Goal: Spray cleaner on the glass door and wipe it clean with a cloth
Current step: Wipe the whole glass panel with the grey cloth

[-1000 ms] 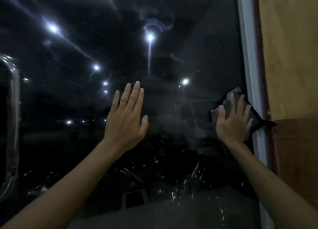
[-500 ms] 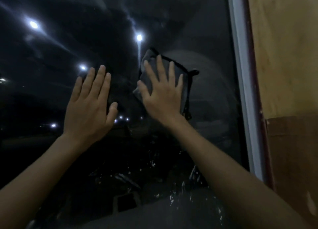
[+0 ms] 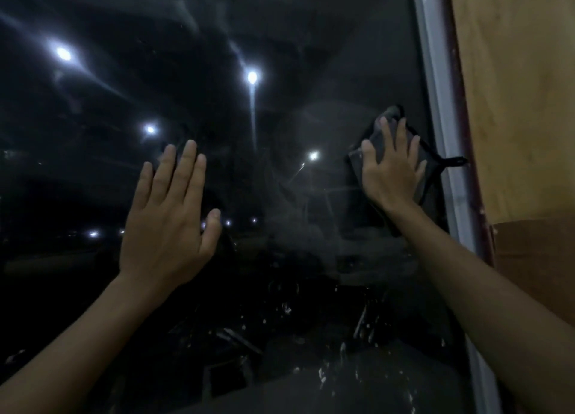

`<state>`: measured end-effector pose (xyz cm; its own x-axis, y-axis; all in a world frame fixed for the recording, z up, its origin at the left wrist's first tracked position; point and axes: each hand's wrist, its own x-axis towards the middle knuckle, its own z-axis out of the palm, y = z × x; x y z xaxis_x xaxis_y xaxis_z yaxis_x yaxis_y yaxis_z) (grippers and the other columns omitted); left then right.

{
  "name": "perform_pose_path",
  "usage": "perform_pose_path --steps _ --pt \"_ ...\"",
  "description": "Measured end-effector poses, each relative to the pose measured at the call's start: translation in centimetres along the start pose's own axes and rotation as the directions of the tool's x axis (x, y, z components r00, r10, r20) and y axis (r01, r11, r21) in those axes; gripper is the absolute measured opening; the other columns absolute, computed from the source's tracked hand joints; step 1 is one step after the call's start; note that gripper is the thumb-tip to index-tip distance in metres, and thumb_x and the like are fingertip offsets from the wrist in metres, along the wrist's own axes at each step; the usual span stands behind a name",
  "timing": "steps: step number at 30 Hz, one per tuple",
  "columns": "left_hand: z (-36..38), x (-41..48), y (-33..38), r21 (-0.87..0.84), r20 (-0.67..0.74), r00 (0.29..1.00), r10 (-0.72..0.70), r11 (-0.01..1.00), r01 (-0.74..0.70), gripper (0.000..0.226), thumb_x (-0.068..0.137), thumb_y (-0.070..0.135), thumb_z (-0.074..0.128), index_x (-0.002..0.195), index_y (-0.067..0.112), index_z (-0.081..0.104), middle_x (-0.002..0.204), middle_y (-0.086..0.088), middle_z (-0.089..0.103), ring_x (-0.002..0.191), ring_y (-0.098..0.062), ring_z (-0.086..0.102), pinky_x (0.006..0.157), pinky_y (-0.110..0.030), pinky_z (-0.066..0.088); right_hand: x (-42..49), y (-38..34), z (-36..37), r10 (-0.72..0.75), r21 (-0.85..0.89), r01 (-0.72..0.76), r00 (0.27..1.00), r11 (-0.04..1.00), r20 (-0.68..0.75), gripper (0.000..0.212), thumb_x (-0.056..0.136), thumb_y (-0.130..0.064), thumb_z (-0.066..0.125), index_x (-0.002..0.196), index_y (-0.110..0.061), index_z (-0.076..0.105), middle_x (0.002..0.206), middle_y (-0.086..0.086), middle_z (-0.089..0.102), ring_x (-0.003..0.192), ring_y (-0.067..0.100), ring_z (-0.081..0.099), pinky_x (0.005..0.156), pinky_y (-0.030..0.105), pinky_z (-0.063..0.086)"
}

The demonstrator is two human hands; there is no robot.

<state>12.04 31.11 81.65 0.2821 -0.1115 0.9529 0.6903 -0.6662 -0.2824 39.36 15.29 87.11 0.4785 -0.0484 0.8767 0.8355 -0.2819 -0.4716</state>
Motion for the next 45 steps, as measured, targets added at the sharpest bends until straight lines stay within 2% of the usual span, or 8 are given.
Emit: perform_pose_path --steps 7,12,24,30,33,36,39,45 --pt "-0.1 -0.1 -0.2 -0.044 -0.023 1.0 -0.011 0.999 0.01 0.071 0.088 0.037 0.032 0.147 -0.001 0.026 0.157 -0.017 0.016 0.146 -0.029 0.01 0.12 -0.038 0.002 -2.8 -10.8 2.6 -0.299 -0.04 0.299 0.954 0.953 0.013 0.06 0.098 -0.055 0.032 0.153 -0.037 0.016 0.164 -0.004 0.001 0.15 0.03 -0.004 0.115 0.059 -0.002" --pt "-0.3 -0.2 -0.4 -0.071 -0.015 0.999 -0.034 0.997 0.033 0.071 0.089 0.038 0.031 0.148 0.0 0.022 0.158 -0.016 0.014 0.147 -0.029 0.008 0.12 -0.039 0.003 -8.8 -6.3 3.3 -0.571 -0.072 0.574 0.819 0.815 0.06 0.062 0.091 -0.058 0.034 0.15 -0.036 0.03 0.162 -0.003 0.015 0.15 0.029 0.008 0.114 0.059 0.013" --pt "0.2 -0.1 -0.1 -0.044 -0.018 1.0 -0.012 0.999 0.012 0.07 0.089 0.038 0.031 0.147 0.001 0.025 0.158 -0.015 0.015 0.147 -0.028 0.009 0.12 -0.04 0.003 4.5 -0.8 -1.1 0.08 0.008 -0.079 0.997 0.997 -0.019 0.058 0.1 -0.055 0.027 0.154 -0.038 0.013 0.164 -0.006 0.0 0.15 0.025 -0.005 0.116 0.061 -0.002" --pt "0.2 -0.1 -0.3 -0.159 -0.071 0.997 -0.018 0.987 0.006 0.068 0.089 0.034 0.033 0.148 0.0 0.023 0.158 -0.015 0.015 0.147 -0.025 0.008 0.121 -0.037 0.004 4.1 -9.5 0.7 -0.132 -0.031 0.133 0.991 0.991 0.009 0.059 0.099 -0.057 0.026 0.154 -0.037 0.015 0.164 -0.005 0.0 0.15 0.029 -0.004 0.115 0.062 0.0" --pt "-0.3 -0.1 -0.5 -0.296 -0.125 0.991 -0.044 0.955 0.006 0.068 0.088 0.029 0.036 0.148 -0.001 0.022 0.158 -0.015 0.014 0.147 -0.023 0.006 0.121 -0.032 0.002 -2.1 -11.8 2.4 -0.457 -0.078 0.459 0.889 0.885 0.042 0.06 0.096 -0.057 0.033 0.152 -0.038 0.022 0.164 -0.005 0.005 0.15 0.031 0.0 0.113 0.062 0.003" --pt "-1.2 -0.4 -1.2 -0.431 -0.135 0.985 -0.11 0.901 0.041 0.069 0.088 0.027 0.037 0.148 -0.001 0.019 0.158 -0.014 0.011 0.148 -0.022 0.004 0.121 -0.034 0.001 -8.3 -9.2 3.1 -0.752 -0.102 0.762 0.648 0.639 0.122 0.062 0.092 -0.058 0.036 0.149 -0.035 0.033 0.162 -0.001 0.016 0.149 0.032 0.008 0.111 0.062 0.016" --pt "-2.1 -1.1 -2.9 -0.398 -0.119 0.98 -0.158 0.912 0.099 0.071 0.087 0.031 0.037 0.149 0.001 0.018 0.159 -0.011 0.009 0.147 -0.019 0.003 0.121 -0.04 0.004 -8.5 -4.1 2.5 -0.857 -0.137 0.876 0.481 0.462 0.183 0.059 0.092 -0.056 0.042 0.146 -0.033 0.04 0.159 0.003 0.025 0.148 0.032 0.017 0.103 0.054 0.032" --pt "-3.5 -3.1 -8.5 -0.25 -0.073 0.987 -0.146 0.96 0.123 0.072 0.086 0.033 0.036 0.148 0.0 0.021 0.158 -0.013 0.012 0.146 -0.023 0.007 0.119 -0.03 -0.001 -5.1 -6.4 2.1 -0.463 -0.099 0.467 0.884 0.879 0.064 0.062 0.093 -0.058 0.03 0.151 -0.038 0.025 0.163 -0.006 0.009 0.15 0.029 0.003 0.115 0.06 0.006"
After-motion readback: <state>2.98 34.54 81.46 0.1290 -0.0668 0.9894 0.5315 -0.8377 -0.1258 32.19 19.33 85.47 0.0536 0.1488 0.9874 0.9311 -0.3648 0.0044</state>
